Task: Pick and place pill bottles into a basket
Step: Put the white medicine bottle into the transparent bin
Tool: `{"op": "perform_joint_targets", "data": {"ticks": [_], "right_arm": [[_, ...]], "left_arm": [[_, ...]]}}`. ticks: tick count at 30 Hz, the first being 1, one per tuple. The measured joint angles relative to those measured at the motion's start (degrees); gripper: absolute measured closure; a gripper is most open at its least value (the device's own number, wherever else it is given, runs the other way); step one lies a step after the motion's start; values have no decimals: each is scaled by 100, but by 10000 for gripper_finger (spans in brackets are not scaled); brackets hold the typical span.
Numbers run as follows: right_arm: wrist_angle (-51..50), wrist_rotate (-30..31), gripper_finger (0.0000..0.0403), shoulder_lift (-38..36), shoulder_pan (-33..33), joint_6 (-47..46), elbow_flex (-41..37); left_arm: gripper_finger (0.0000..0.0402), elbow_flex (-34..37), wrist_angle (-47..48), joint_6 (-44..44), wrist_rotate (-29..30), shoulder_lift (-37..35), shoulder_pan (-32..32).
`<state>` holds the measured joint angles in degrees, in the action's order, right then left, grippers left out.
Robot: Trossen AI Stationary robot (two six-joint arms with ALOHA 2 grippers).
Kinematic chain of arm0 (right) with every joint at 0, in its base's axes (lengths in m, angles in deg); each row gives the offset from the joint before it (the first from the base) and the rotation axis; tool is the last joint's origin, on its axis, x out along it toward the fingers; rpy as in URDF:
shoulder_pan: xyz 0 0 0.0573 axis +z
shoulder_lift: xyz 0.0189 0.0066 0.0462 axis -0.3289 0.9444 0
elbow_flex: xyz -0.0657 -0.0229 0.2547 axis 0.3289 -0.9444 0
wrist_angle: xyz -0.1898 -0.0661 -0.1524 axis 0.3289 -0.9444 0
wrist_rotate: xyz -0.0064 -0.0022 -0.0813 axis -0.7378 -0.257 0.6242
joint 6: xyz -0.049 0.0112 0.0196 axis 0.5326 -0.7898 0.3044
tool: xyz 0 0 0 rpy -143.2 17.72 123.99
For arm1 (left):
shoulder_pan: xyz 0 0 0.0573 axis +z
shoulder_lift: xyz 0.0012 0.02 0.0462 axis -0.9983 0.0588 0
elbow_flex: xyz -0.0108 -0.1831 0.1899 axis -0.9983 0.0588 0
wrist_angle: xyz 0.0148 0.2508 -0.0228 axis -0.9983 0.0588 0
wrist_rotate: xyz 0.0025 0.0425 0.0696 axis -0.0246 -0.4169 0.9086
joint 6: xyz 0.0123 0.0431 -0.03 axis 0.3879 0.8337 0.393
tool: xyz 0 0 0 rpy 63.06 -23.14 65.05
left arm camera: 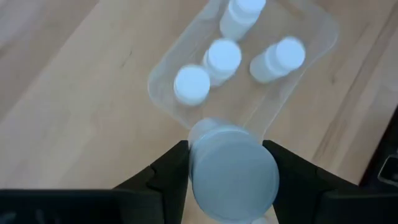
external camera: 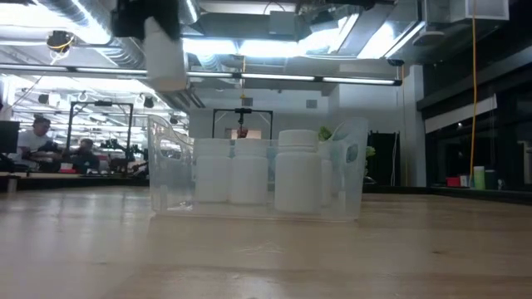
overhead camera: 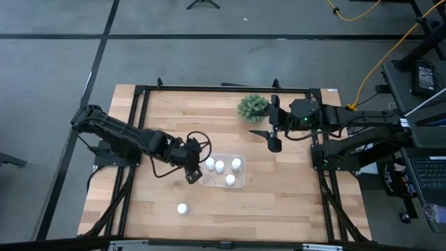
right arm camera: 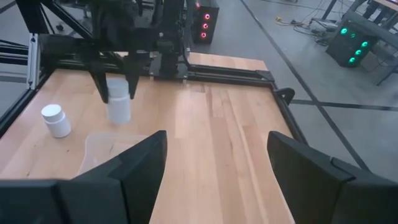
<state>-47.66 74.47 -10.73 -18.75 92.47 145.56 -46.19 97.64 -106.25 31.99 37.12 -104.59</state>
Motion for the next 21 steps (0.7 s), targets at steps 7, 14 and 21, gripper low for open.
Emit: {"op": "perform_joint_targets", "data": {"ticks": [7, 14, 21], "right_arm": [[-388, -15, 124, 0, 0, -176, 0], [-488, -128, 124, 0, 111, -58, 0], [-555, -127, 124, 0, 136, -5, 0]], "left_arm": [[231, -46, -545, 666, -676, 182, 420], [231, -46, -1200, 1270, -1241, 711, 693], [231, -46, -1380, 1386, -1497, 1121, 731]]}}
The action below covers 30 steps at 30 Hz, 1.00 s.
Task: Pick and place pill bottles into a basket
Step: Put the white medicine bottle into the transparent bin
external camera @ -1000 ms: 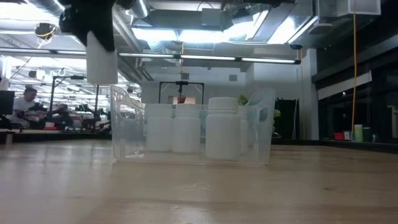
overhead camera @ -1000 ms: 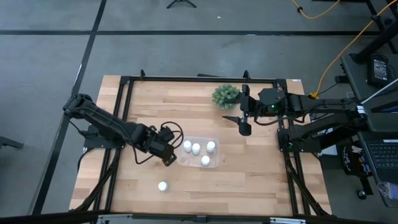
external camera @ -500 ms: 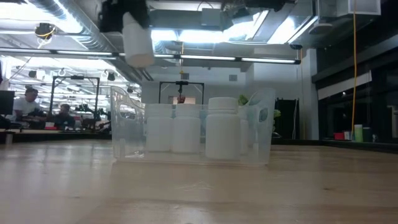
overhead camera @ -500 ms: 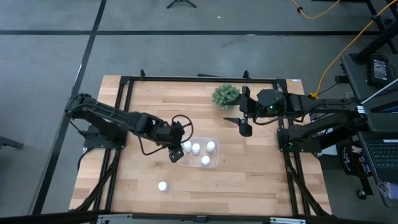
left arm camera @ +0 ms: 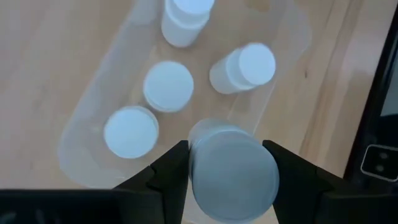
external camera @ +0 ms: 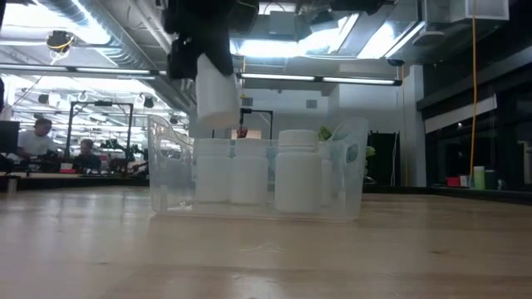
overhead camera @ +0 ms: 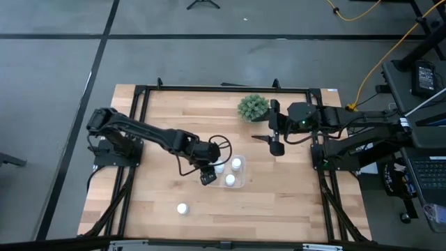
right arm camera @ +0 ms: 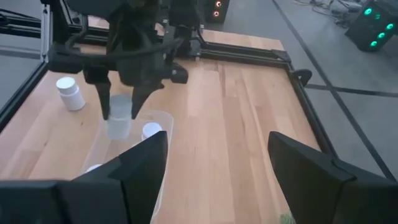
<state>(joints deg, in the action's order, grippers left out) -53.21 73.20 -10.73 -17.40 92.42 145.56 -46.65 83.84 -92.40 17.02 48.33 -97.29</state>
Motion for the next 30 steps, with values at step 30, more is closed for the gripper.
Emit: {"op": "perform_joint_targets", "data": {"ticks": [30], "right_arm": [[-76, -190, 124, -2, 13, -40, 2]], "left_arm": [[231, 8, 90, 198, 291, 1102, -290]]}}
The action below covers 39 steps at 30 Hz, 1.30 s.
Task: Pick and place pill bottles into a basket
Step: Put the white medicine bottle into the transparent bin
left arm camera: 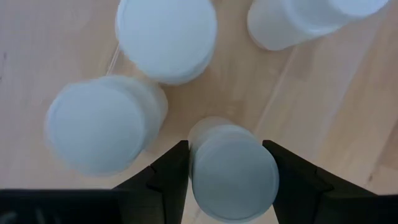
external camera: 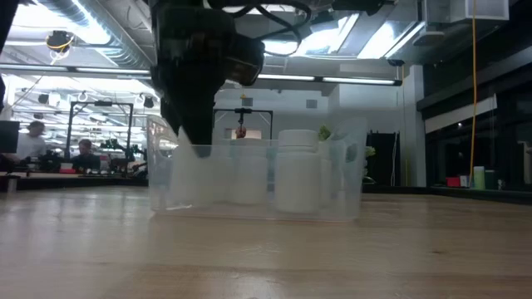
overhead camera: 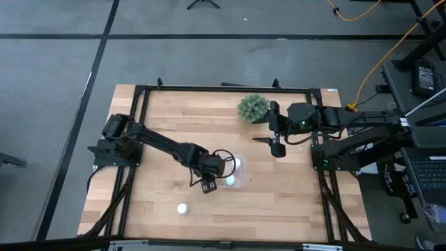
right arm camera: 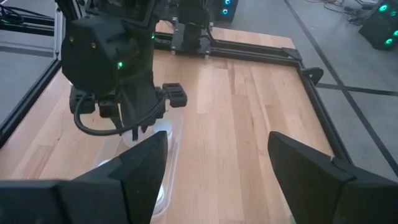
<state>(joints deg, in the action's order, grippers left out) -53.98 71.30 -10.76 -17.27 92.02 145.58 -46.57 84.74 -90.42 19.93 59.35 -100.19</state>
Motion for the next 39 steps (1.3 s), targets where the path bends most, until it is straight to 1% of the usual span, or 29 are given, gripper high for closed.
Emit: {"op": "perform_joint_targets", "data": {"ticks": [3, 6, 9, 12, 16, 19, 22, 25, 28, 31, 34, 39], "right_arm": [[-3, 0, 124, 0, 7, -7, 0], [-4, 0, 124, 0, 11, -15, 0], [-4, 0, 124, 0, 11, -17, 0], [-2, 0, 124, 0, 11, -19, 0], [-1, 0, 124, 0, 11, -36, 0], [-2, 0, 124, 0, 11, -34, 0], [0, 0, 124, 0, 11, -34, 0], [0, 0, 124, 0, 11, -34, 0], [0, 15, 124, 0, 11, 6, 0], [0, 113, 124, 0, 11, 16, 0], [0, 325, 124, 0, 13, 9, 0], [15, 328, 124, 0, 13, 4, 0]], "left_arm": [[231, -10, -28, 1, 30, 57, -2], [225, -10, -47, -10, 191, 66, -4], [190, -8, -23, -8, 243, 44, -1], [157, -102, 99, -5, 176, 44, 0], [131, -265, 156, 21, 160, 42, 0], [119, -563, 493, 116, 163, 38, 0], [114, -905, 1000, 189, 168, 36, 0], [113, -1401, 1653, 257, 263, 35, -36], [112, -1873, 2401, 294, 470, 33, -110], [112, -2374, 3139, 210, 835, 32, -194], [112, -2859, 3857, -200, 1246, 31, -272], [112, -3644, 4856, -1124, 2066, 31, -412]]}}
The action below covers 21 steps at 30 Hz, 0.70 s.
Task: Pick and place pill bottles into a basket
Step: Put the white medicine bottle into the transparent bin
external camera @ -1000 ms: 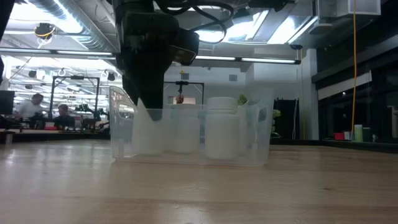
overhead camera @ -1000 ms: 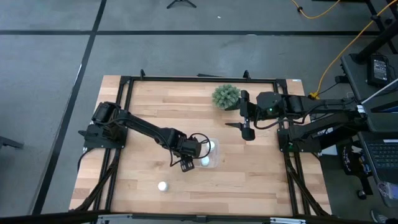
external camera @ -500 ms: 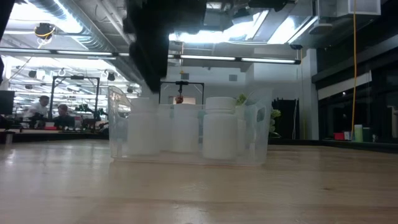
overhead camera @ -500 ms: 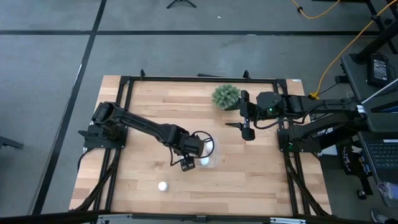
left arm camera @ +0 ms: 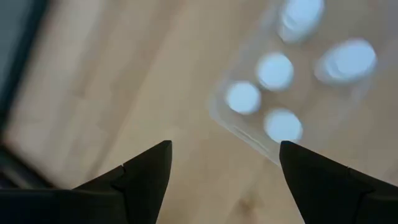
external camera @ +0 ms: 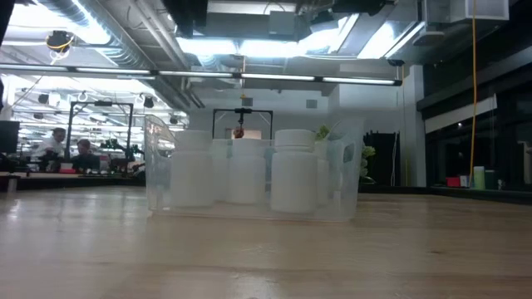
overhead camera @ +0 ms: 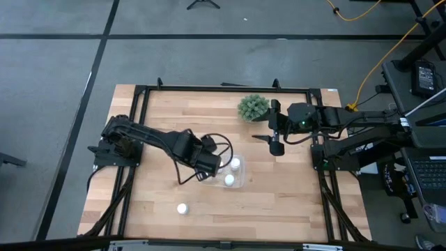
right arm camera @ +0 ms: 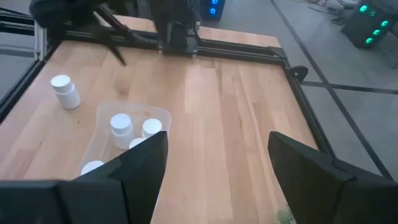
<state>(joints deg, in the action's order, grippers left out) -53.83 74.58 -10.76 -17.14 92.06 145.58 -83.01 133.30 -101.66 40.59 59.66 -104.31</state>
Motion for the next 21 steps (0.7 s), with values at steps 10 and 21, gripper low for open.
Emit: {"op": "perform_joint_targets", "data": {"ticks": [10, 21], "right_arm": [[875, -2, 124, 0, 4, -12, 0], [1671, -1, 124, 0, 4, 10, 0]], "left_arm": [[112, -390, 37, -9, 2073, -679, -312], [112, -390, 6, 1088, 2176, -2082, -319]]}}
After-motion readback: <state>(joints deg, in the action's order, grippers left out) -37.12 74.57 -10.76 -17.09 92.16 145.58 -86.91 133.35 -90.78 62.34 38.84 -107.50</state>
